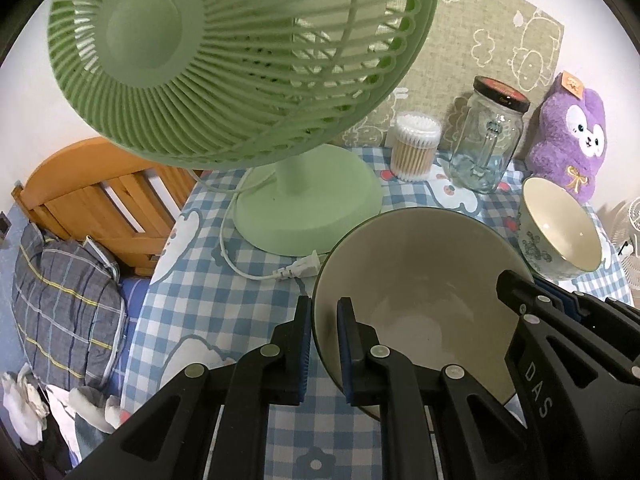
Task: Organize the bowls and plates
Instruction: 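Lift the floral bowl with both tools and carry it toward the large bowl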
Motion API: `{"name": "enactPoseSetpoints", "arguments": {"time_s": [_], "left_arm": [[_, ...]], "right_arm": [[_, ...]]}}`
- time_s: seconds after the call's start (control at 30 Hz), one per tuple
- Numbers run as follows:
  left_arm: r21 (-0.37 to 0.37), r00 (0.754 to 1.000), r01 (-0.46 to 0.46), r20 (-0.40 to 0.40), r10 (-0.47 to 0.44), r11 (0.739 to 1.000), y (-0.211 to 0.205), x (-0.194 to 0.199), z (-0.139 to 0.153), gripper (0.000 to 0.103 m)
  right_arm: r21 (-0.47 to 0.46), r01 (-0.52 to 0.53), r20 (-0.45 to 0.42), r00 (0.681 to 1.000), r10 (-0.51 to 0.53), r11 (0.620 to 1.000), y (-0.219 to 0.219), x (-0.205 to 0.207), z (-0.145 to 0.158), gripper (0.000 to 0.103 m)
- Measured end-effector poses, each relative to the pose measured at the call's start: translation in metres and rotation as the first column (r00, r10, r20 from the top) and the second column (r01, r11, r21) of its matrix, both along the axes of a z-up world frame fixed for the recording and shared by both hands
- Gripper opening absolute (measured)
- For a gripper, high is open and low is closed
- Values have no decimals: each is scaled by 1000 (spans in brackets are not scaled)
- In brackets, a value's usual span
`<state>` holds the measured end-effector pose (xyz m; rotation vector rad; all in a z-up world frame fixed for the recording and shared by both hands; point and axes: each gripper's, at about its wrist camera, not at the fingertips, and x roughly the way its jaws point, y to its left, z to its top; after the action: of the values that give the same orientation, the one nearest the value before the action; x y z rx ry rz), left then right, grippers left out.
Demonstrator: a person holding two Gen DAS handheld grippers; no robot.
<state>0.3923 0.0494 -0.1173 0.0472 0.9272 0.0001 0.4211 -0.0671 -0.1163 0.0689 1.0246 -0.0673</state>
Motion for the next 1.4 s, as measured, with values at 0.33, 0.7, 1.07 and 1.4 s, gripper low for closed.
{"name": "enactPoseSetpoints", "arguments": {"time_s": [0.33,0.7,1.07,1.4], "left_arm": [[4,999,-10,32,10,1000,-2,-23,24,9],[-19,997,-21,71,23,1000,-10,-54,51,9],[-22,993,-18,115,20,1000,-20,-93,78,9],[-27,990,-32,139,35,999,-29,-127,97,9]], "right_arm": [[4,-8,34,999,8,1000,-2,-21,26,12],[-3,-9,79,997,9,1000,-10,-55,57,12],[9,-11,112,994,10,1000,-24,-93,86,12],[12,-22,135,991,20,1000,-36,-130,109,12]]}}
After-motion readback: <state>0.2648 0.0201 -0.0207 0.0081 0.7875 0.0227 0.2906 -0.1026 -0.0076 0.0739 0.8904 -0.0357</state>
